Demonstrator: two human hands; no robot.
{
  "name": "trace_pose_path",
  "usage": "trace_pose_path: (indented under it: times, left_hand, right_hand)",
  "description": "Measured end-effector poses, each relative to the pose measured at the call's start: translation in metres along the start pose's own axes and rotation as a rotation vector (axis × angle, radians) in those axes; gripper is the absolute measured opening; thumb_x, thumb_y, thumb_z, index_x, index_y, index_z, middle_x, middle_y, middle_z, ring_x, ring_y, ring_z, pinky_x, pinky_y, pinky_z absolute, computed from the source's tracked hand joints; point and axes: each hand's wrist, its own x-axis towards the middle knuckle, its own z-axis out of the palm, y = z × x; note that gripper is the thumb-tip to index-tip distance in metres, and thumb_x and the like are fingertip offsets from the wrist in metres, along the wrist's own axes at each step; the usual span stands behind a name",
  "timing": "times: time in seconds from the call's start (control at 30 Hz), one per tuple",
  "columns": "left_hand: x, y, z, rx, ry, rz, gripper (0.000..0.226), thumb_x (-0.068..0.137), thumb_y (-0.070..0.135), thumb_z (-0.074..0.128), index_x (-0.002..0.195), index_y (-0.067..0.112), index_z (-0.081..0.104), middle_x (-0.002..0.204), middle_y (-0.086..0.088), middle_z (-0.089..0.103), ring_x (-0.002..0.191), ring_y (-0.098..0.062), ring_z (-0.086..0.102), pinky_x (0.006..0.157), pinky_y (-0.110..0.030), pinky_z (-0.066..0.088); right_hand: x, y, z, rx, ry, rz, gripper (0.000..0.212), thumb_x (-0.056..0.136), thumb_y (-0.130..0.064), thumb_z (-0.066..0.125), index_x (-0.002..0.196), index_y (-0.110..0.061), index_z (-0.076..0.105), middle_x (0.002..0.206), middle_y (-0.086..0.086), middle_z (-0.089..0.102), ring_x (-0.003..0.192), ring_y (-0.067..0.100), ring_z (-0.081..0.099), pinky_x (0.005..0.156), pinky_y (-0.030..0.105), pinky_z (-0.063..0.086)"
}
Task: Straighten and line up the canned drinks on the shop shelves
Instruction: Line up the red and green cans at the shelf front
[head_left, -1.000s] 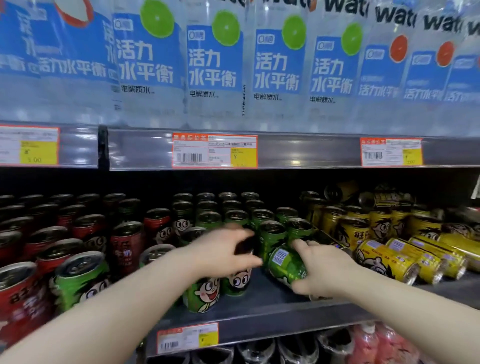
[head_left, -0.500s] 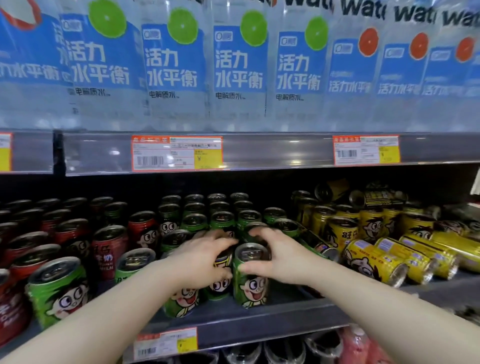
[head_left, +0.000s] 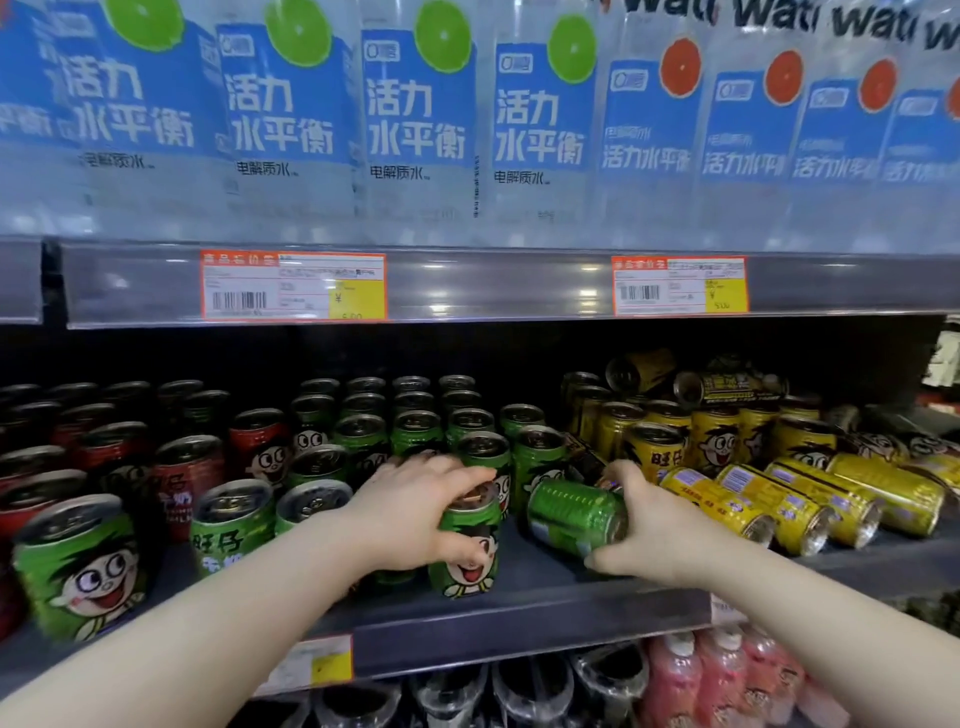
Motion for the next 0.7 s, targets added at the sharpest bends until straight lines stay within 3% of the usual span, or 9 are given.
trace_pose_path:
  times: [0.13, 0.3, 0.4, 0.43, 0.53, 0.6, 0.7]
  left_hand:
    - [0.000, 0.002, 0.000, -0.003, 0.015, -0.019, 0.084, 0.075, 0.064, 0.058, 0.144, 0.044, 0.015, 0.146, 0.008, 0.031, 0.135, -0.018, 0.028, 0.111, -0.039, 0.025]
    - [0.000, 0.004, -0.001, -0.003, 0.005, -0.050, 0.085, 0.074, 0.064, 0.059, 0.143, 0.045, 0.014, 0.147, 0.009, 0.030, 0.136, -0.016, 0.027, 0.111, -0.039, 0.024]
    - [0.001, 0.011, -0.006, -0.004, 0.015, -0.093, 0.087, 0.071, 0.066, 0.061, 0.143, 0.043, 0.018, 0.149, 0.005, 0.028, 0.138, -0.020, 0.024, 0.112, -0.041, 0.022]
    - [0.002, 0.016, -0.008, 0.000, 0.039, -0.102, 0.090, 0.069, 0.069, 0.060, 0.144, 0.041, 0.018, 0.150, 0.003, 0.025, 0.139, -0.022, 0.021, 0.113, -0.042, 0.021]
    - [0.011, 0.035, -0.012, -0.039, 0.103, -0.073, 0.092, 0.070, 0.071, 0.058, 0.145, 0.040, 0.015, 0.153, 0.002, 0.021, 0.141, -0.024, 0.019, 0.114, -0.042, 0.020]
    - [0.017, 0.044, -0.009, -0.064, 0.083, -0.032, 0.084, 0.076, 0.068, 0.053, 0.144, 0.046, 0.010, 0.155, 0.004, 0.018, 0.141, -0.024, 0.017, 0.114, -0.042, 0.020]
    - [0.023, 0.046, 0.001, 0.013, 0.041, 0.015, 0.067, 0.086, 0.060, 0.046, 0.143, 0.048, 0.013, 0.155, 0.008, 0.018, 0.138, -0.025, 0.018, 0.112, -0.043, 0.023]
  right_hand:
    - [0.002, -0.014, -0.007, 0.212, 0.008, -0.125, 0.069, 0.067, -0.047, 0.073, 0.122, -0.028, 0.035, 0.105, -0.009, 0.057, 0.092, 0.011, 0.058, 0.079, 0.026, 0.049]
    - [0.021, -0.028, 0.006, 0.289, -0.030, -0.272, 0.075, 0.078, -0.046, 0.068, 0.141, -0.024, 0.034, 0.133, -0.003, 0.050, 0.119, 0.013, 0.050, 0.099, 0.025, 0.042]
    - [0.035, -0.014, 0.000, 0.432, -0.136, -0.219, 0.064, 0.085, -0.050, 0.057, 0.140, -0.021, 0.039, 0.135, -0.001, 0.052, 0.106, 0.011, 0.055, 0.079, 0.014, 0.046]
    - [0.039, -0.009, -0.006, 0.378, -0.064, -0.200, 0.055, 0.088, -0.050, 0.052, 0.135, -0.022, 0.046, 0.131, 0.000, 0.056, 0.102, 0.013, 0.057, 0.074, 0.014, 0.047]
    - [0.052, 0.004, -0.019, -0.135, 0.172, -0.089, 0.044, 0.091, -0.048, 0.047, 0.126, -0.021, 0.052, 0.124, 0.007, 0.060, 0.112, 0.025, 0.057, 0.085, 0.029, 0.047]
    - [0.056, 0.007, -0.015, -0.346, 0.118, -0.018, 0.051, 0.089, -0.053, 0.048, 0.127, -0.018, 0.046, 0.123, 0.007, 0.058, 0.114, 0.027, 0.055, 0.087, 0.033, 0.047]
    - [0.063, 0.009, 0.004, -0.376, 0.022, 0.032, 0.068, 0.082, -0.064, 0.050, 0.128, -0.014, 0.044, 0.125, 0.008, 0.056, 0.115, 0.027, 0.055, 0.088, 0.033, 0.047]
